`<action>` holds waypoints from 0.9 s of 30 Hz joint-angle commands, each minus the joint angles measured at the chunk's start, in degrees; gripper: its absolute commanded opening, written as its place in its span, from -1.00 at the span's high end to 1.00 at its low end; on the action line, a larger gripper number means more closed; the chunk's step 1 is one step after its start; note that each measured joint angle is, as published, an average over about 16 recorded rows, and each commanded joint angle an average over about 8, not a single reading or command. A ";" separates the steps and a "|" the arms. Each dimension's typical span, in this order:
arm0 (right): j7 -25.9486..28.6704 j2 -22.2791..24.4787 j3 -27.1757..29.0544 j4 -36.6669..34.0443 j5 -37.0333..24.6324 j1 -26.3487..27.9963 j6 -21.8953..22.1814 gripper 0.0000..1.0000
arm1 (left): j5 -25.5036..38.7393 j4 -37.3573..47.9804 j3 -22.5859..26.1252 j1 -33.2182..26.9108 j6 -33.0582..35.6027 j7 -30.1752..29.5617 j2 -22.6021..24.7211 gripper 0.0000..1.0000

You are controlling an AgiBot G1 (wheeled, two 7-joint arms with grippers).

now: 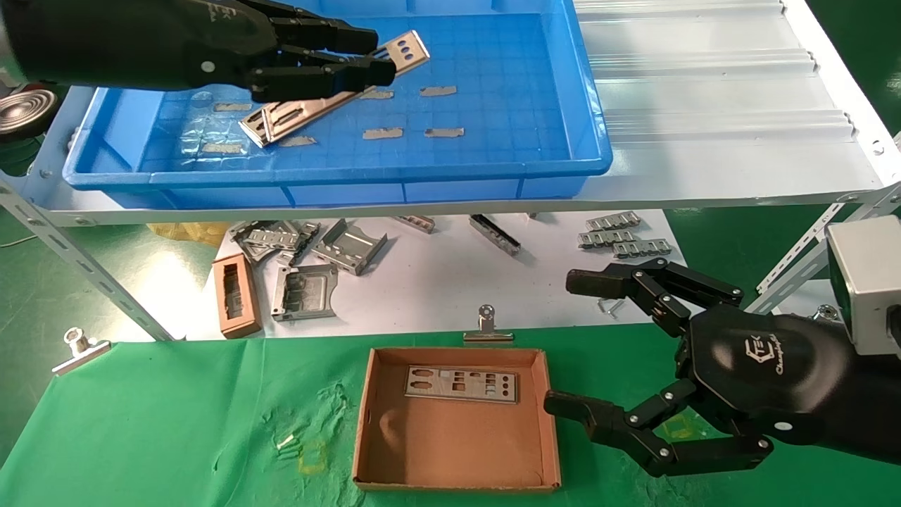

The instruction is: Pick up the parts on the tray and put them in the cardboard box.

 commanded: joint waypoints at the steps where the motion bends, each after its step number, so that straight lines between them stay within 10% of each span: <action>1: 0.00 0.00 0.00 0.00 0.00 0.00 0.00 -1.00 | -0.57 -0.13 -0.57 -0.05 3.83 1.39 -0.64 1.00; 14: 0.00 0.00 0.00 0.00 0.00 0.00 0.00 -1.00 | -14.90 -38.90 12.50 18.62 1.60 -7.16 -8.72 1.00; 27: 0.00 0.00 0.00 0.00 0.00 0.00 0.00 -1.00 | -1.13 -44.67 20.47 36.08 -19.86 -0.92 -0.19 1.00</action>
